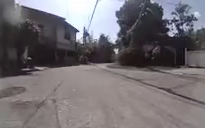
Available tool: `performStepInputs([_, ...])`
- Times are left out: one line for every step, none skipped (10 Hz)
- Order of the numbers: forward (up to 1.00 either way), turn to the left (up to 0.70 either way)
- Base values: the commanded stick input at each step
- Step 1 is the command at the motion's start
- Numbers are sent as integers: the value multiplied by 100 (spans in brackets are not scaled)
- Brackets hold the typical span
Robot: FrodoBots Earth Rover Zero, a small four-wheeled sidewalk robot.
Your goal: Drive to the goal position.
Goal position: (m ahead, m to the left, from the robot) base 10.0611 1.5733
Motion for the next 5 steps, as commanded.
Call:
performStepInputs([100, 0])
performStepInputs([100, 0])
performStepInputs([100, 0])
performStepInputs([100, 0])
performStepInputs([100, 0])
